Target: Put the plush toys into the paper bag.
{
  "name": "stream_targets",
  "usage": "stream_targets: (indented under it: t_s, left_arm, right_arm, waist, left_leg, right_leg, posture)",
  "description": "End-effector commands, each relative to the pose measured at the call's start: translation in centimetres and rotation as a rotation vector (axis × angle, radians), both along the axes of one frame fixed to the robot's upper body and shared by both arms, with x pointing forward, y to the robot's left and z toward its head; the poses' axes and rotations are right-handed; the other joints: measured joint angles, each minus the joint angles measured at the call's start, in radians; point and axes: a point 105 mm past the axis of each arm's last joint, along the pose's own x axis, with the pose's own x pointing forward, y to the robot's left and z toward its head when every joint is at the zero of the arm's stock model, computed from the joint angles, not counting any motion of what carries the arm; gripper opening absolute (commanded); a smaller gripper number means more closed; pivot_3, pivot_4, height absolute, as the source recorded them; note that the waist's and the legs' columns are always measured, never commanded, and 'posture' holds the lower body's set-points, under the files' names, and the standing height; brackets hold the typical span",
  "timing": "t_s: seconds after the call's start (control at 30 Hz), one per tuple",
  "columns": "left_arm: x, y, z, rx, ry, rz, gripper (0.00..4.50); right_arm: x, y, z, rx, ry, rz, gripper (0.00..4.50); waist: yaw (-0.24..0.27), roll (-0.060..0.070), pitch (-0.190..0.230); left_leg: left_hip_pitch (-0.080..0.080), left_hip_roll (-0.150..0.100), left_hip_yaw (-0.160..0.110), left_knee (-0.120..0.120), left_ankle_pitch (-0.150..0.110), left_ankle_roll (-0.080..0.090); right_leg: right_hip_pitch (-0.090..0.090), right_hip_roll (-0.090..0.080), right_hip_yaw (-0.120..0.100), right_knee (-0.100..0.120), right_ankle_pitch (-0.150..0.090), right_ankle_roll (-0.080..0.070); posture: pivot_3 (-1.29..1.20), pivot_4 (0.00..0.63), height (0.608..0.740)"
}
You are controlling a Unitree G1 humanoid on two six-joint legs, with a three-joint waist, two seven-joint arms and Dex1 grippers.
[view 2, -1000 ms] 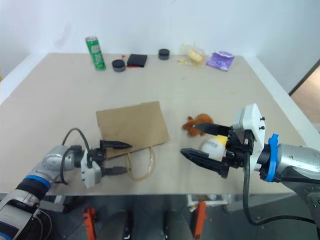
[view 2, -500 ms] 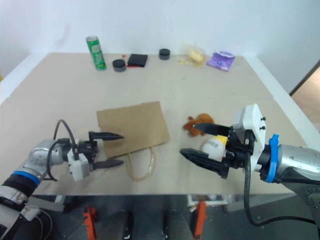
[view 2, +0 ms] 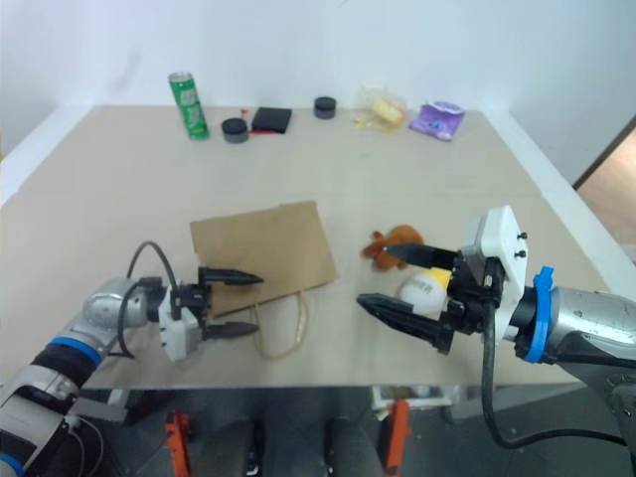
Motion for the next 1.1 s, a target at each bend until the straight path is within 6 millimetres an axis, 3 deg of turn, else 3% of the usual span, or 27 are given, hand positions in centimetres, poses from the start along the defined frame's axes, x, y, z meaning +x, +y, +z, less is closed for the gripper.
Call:
stream_targets:
  t_s: [0.03, 0.17, 0.27, 0.5, 0.6, 0.73, 0.83, 1.03, 1.1]
  left_arm:
    - [0.0, -1.0, 0.6, -0.015, -0.031, -0.031, 4.47]
    - [-0.1, -1.7, 0.0, 0.003, -0.017, -0.046, 4.47]
    - [-0.2, -2.0, -0.4, 0.01, -0.002, -0.05, 3.71]
    - [0.3, -2.1, 0.2, -0.019, 0.02, -0.021, 0.18]
    - [0.8, -2.3, 1.6, -0.082, 0.038, 0.006, 0.07]
    - [1.3, -2.8, 5.4, -0.261, 0.095, 0.032, 0.07]
    - [1.4, -3.0, 7.5, -0.344, 0.118, 0.044, 0.0]
    - [1.3, -2.8, 9.0, -0.406, 0.151, 0.068, 0.0]
    - [1.2, -2.8, 9.2, -0.422, 0.163, 0.071, 0.0]
  right_arm:
    - [-0.4, 0.4, 1.1, 0.002, -0.059, 0.017, 4.5]
    - [-0.5, 0.6, 1.3, 0.018, -0.061, 0.026, 4.5]
    - [-0.6, 0.6, 1.4, 0.021, -0.058, 0.024, 4.5]
    - [-0.6, 0.4, 1.4, 0.024, -0.053, 0.017, 4.5]
    - [-0.5, 0.4, 1.0, 0.025, -0.042, 0.008, 4.5]
    - [-0.1, 0.4, -0.2, 0.048, -0.006, -0.026, 4.5]
    - [0.8, 0.7, -1.6, 0.069, 0.014, -0.078, 3.66]
    - [4.9, 3.0, -5.4, 0.176, 0.051, -0.226, 0.7]
    - [6.2, 4.1, -6.1, 0.221, 0.06, -0.248, 0.06]
  waist:
    - [-0.001, 0.0, 0.0]
    - [-0.001, 0.0, 0.0]
    - [-0.001, 0.0, 0.0]
    - [0.0, 0.0, 0.0]
    - [0.0, 0.0, 0.0]
    - [-0.001, 0.0, 0.0]
    - [-0.002, 0.0, 0.0]
    - [-0.011, 0.0, 0.0]
    - [-0.015, 0.0, 0.0]
  left_leg:
    - [0.0, 0.0, 0.0, 0.0, 0.0, 0.0]
    - [0.0, 0.001, 0.0, 0.0, 0.0, 0.0]
    - [0.0, 0.001, 0.0, 0.0, 0.0, 0.0]
    - [0.0, 0.001, 0.0, 0.0, 0.0, 0.0]
    - [0.0, 0.0, 0.0, 0.0, 0.0, 0.0]
    - [0.0, 0.0, -0.001, 0.0, 0.0, 0.0]
    - [0.0, 0.0, -0.001, 0.0, 0.0, 0.0]
    - [0.001, 0.002, -0.001, 0.0, 0.0, 0.0]
    - [0.001, 0.002, -0.002, 0.0, 0.0, 0.0]
  right_leg:
    - [0.0, 0.0, 0.0, 0.0, 0.0, 0.0]
    - [0.0, 0.001, 0.0, 0.0, 0.0, 0.0]
    - [0.0, 0.001, 0.0, 0.0, 0.0, 0.0]
    - [0.0, 0.001, 0.0, 0.0, 0.0, 0.001]
    - [0.0, 0.001, 0.0, 0.0, 0.0, 0.001]
    - [0.0, 0.001, 0.0, 0.0, 0.0, 0.001]
    - [0.0, 0.001, 0.0, 0.0, 0.0, 0.001]
    - [0.0, 0.004, 0.001, 0.0, 0.001, 0.0]
    - [0.0, 0.005, 0.001, 0.0, 0.001, -0.001]
  posture:
    - [0.0, 0.15, 0.74]
    - [0.0, 0.15, 0.74]
    - [0.0, 0.15, 0.74]
    - [0.0, 0.15, 0.74]
    - [0.0, 0.15, 0.74]
    - [0.0, 0.15, 0.74]
    - [0.0, 0.15, 0.74]
    - [0.0, 0.15, 0.74]
    - [0.0, 0.15, 0.74]
